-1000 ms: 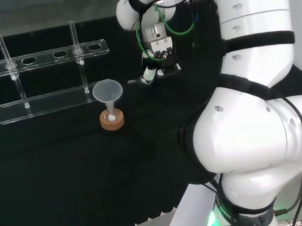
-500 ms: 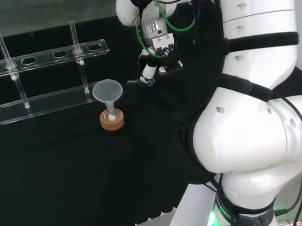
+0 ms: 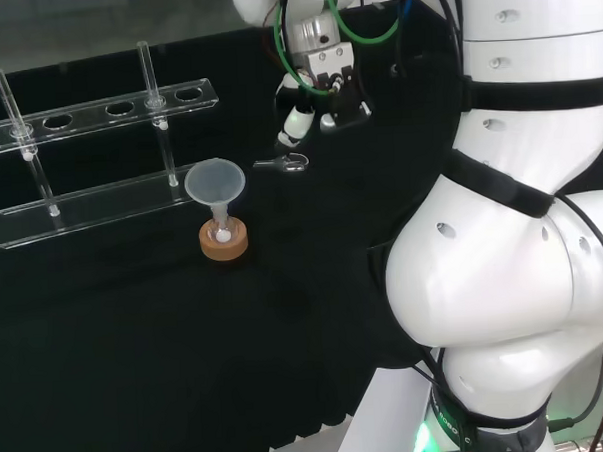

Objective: Put the weighing funnel back on the table.

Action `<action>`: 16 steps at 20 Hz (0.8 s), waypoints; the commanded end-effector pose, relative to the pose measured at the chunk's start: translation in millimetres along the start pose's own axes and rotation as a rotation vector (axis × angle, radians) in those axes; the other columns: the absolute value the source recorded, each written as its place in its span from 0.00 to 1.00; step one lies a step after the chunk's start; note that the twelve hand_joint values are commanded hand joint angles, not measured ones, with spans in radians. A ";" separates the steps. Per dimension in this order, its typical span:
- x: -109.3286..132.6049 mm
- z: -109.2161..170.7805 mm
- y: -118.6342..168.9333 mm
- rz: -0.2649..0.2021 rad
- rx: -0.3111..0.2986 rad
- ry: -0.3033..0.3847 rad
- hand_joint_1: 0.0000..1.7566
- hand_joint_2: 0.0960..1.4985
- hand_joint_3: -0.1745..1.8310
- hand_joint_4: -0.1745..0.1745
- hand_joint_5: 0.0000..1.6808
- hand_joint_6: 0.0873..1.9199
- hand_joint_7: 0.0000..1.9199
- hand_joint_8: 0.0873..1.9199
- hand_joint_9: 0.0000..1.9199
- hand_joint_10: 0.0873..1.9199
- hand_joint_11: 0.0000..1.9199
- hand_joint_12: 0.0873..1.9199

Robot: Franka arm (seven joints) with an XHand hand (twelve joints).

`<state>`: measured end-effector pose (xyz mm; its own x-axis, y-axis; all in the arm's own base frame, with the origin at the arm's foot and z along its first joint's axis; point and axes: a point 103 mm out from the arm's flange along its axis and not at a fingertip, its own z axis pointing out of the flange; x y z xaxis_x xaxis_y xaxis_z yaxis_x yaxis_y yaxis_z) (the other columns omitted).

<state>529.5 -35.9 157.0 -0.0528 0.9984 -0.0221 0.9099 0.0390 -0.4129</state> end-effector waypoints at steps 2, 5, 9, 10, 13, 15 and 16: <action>7.9 -28.9 -47.4 0.016 -0.007 0.016 0.43 0.36 0.30 0.47 0.22 0.08 0.09 0.30 0.26 0.28 0.16 0.68; 10.7 -36.0 -62.9 0.031 -0.018 0.018 0.43 0.36 0.30 0.47 0.21 0.07 0.09 0.30 0.25 0.28 0.16 0.68; 15.3 -44.0 -83.4 0.048 -0.031 0.014 0.42 0.36 0.29 0.47 0.21 0.05 0.08 0.30 0.24 0.28 0.15 0.68; 16.2 -46.1 -88.0 0.053 -0.033 0.014 0.42 0.36 0.29 0.47 0.21 0.05 0.08 0.30 0.24 0.29 0.15 0.68; 18.7 -51.4 -101.0 0.065 -0.043 0.012 0.42 0.37 0.29 0.47 0.22 0.03 0.08 0.30 0.24 0.29 0.15 0.68; 20.5 -53.6 -108.8 0.069 -0.049 0.019 0.42 0.37 0.29 0.47 0.22 0.02 0.08 0.30 0.24 0.29 0.15 0.68; 22.2 -54.3 -113.2 0.071 -0.052 0.021 0.42 0.37 0.29 0.47 0.22 0.02 0.08 0.30 0.24 0.29 0.15 0.68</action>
<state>469.5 -22.8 241.3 -0.0057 0.9994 -0.0343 0.9312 -0.0072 -0.3644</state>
